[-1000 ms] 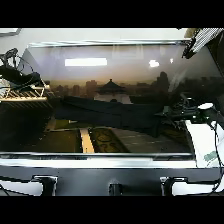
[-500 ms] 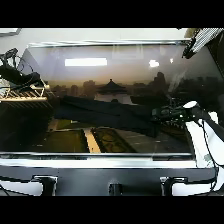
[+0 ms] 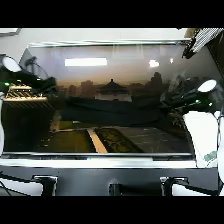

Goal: Fold the clothes and pants, and hang the long-sleeved shirts on hangers.

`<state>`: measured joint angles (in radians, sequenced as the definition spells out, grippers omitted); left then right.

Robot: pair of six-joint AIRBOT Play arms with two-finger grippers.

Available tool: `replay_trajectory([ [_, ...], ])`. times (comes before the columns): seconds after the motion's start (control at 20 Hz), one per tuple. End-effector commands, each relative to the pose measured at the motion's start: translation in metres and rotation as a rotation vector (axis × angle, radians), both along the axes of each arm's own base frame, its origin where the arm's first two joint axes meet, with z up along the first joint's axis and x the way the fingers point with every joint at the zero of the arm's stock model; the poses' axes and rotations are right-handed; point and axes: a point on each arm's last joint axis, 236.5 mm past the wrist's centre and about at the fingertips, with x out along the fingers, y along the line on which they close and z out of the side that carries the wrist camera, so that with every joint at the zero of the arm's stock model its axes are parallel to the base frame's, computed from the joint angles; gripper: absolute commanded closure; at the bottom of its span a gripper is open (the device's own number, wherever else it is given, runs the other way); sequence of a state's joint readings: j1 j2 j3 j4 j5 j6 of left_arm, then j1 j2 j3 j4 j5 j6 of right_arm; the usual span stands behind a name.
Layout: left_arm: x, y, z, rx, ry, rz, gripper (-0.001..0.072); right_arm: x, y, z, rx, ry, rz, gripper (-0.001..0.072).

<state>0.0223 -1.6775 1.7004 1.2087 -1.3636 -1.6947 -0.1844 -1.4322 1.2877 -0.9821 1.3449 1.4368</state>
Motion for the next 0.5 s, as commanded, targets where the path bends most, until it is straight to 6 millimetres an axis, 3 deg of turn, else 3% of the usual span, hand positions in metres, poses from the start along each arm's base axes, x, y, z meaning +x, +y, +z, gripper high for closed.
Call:
replay_trajectory([
  [0.0, 0.003, -0.110, -0.034, -0.231, 0.006, -0.034, 0.0689, 0.001, -0.018, 0.045, -0.086, -0.006, -0.029, 0.0679],
  [0.2, -0.010, -0.251, -0.067, -0.431, 0.026, -0.067, 0.0689, 0.008, -0.021, 0.080, -0.098, -0.044, -0.054, 0.0679],
  [0.3, -0.024, -0.302, -0.083, -0.494, 0.046, -0.058, 0.0689, 0.011, -0.022, 0.095, -0.097, -0.063, -0.072, 0.0679],
  [0.45, -0.043, -0.351, -0.100, -0.538, 0.070, -0.058, 0.0690, 0.011, -0.021, 0.106, -0.094, -0.067, -0.087, 0.0679],
])
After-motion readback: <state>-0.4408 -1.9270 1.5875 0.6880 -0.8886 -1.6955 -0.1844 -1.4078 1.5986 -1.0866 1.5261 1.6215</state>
